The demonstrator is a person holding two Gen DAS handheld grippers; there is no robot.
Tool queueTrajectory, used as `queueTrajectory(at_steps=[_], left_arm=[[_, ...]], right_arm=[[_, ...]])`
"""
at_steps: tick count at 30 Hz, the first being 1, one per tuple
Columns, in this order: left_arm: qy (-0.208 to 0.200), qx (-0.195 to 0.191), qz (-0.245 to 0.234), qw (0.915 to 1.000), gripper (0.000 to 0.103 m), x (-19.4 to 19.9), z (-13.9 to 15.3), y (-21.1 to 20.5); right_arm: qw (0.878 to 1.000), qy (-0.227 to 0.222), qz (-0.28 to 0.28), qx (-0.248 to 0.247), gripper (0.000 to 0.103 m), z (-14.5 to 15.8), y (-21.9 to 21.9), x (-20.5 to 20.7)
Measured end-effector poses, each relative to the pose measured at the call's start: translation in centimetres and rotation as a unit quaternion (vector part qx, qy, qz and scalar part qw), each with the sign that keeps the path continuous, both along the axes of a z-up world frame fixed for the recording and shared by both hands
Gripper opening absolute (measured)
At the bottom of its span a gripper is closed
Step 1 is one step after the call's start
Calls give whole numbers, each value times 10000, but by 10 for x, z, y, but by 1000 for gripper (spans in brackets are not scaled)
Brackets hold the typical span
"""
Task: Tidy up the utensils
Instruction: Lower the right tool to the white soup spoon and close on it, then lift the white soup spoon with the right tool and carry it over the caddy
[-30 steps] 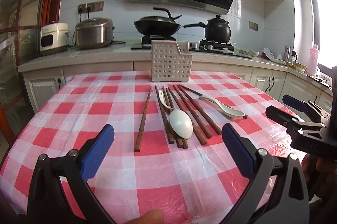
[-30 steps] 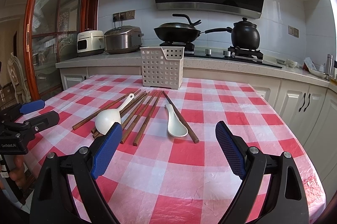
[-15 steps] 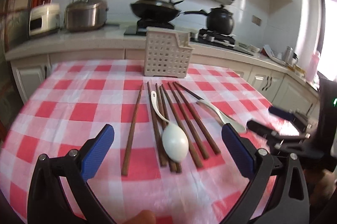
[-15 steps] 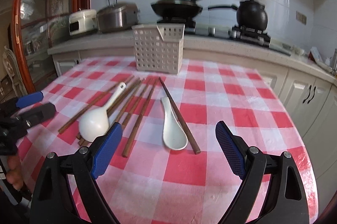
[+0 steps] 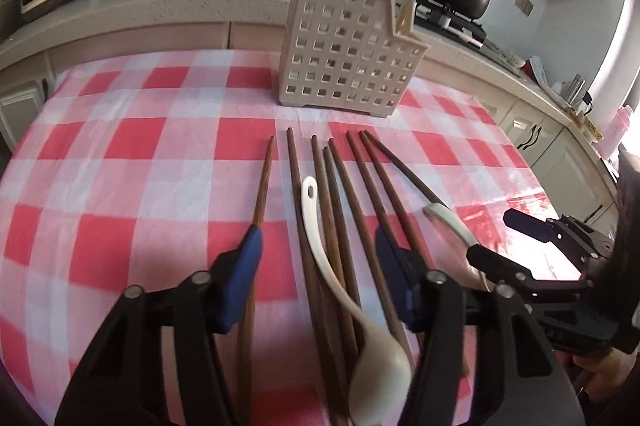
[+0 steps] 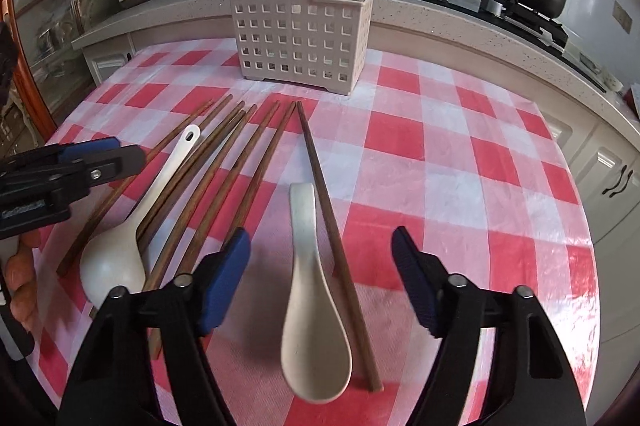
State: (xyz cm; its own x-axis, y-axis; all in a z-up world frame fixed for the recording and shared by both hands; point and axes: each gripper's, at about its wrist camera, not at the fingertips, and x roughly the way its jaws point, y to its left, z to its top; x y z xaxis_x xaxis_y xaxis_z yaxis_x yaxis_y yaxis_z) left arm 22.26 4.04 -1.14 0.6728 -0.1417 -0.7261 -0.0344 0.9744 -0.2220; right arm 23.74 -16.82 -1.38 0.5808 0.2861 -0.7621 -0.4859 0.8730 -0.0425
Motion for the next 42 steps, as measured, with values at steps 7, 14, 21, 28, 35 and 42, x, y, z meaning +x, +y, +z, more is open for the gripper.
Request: queueTrajectory(at_steps=[7, 14, 21, 28, 35, 42], left_arm=[[292, 79, -71, 9995, 34, 29, -15, 0], [454, 335, -139, 9983, 28, 42, -22, -4], [469, 398, -131, 9980, 11, 44, -24, -3], [307, 241, -83, 9992, 10, 27, -11, 3], [115, 92, -49, 9999, 7, 6, 7, 9], [-13, 57, -106, 9999, 6, -9, 16, 7]], right_arm=[[9997, 135, 156, -123, 55, -7, 10, 12], [9992, 264, 242, -171, 44, -18, 13, 16], [9992, 296, 256, -67, 26, -20, 12, 15], [9993, 230, 262, 118, 17, -13, 6, 8], [9992, 135, 279, 236, 15, -3, -1, -2], [9993, 125, 303, 170, 16, -2, -1, -6]])
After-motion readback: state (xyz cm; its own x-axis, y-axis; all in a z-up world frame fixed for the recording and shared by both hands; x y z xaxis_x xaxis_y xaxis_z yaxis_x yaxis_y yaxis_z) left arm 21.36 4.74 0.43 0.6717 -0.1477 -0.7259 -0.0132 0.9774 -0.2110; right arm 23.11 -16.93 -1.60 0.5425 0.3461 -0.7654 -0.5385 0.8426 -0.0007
